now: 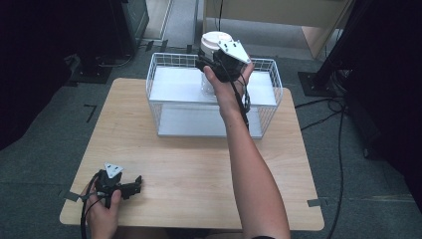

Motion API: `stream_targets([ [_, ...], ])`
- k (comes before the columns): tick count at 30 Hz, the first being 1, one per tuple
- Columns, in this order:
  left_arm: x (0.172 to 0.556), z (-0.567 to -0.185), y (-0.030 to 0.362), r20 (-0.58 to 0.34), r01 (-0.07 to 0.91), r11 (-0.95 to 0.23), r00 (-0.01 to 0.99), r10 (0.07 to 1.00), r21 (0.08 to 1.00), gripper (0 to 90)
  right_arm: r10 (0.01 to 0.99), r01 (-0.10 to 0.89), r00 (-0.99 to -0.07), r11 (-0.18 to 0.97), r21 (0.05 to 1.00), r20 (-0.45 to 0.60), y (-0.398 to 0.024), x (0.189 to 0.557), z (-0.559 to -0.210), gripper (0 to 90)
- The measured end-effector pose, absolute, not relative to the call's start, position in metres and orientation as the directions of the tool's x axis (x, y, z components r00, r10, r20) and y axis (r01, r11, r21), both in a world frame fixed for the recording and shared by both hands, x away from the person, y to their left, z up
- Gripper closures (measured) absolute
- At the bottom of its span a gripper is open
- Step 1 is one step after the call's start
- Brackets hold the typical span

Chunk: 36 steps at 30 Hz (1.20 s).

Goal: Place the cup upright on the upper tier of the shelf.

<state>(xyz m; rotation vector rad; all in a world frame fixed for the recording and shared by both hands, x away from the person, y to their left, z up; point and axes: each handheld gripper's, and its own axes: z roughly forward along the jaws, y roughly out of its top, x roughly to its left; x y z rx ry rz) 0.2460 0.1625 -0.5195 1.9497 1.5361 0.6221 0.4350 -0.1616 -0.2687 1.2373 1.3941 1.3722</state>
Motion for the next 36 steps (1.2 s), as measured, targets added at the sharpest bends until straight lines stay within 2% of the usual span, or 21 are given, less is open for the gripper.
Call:
stream_targets([
  [8, 0.246, -0.519, 0.162, 0.01, 0.708, -0.174, 0.23, 0.973, 0.685, 0.0, 0.982, 0.082, -0.183, -0.027, 0.996, 0.041, -0.149, 0.447, -0.27, 15.8],
  [15, 0.246, -0.519, 0.162, 0.009, 0.708, -0.174, 0.23, 0.973, 0.685, 0.0, 0.982, 0.089, -0.182, -0.032, 0.996, 0.048, -0.147, 0.447, -0.275, 15.8],
  [21, 0.247, -0.519, 0.162, 0.012, 0.707, -0.174, 0.229, 0.973, 0.685, 0.0, 0.967, 0.168, -0.24, -0.038, 0.985, 0.079, -0.152, 0.449, -0.271, 14.0],
  [28, 0.247, -0.519, 0.162, 0.012, 0.708, -0.175, 0.229, 0.973, 0.684, 0.0, 0.961, 0.209, -0.261, -0.038, 0.977, 0.093, -0.158, 0.447, -0.274, 4.8],
  [36, 0.247, -0.519, 0.162, 0.012, 0.708, -0.175, 0.229, 0.973, 0.685, 0.0, 0.955, 0.23, -0.274, -0.051, 0.972, 0.115, -0.167, 0.444, -0.288, 3.2],
])
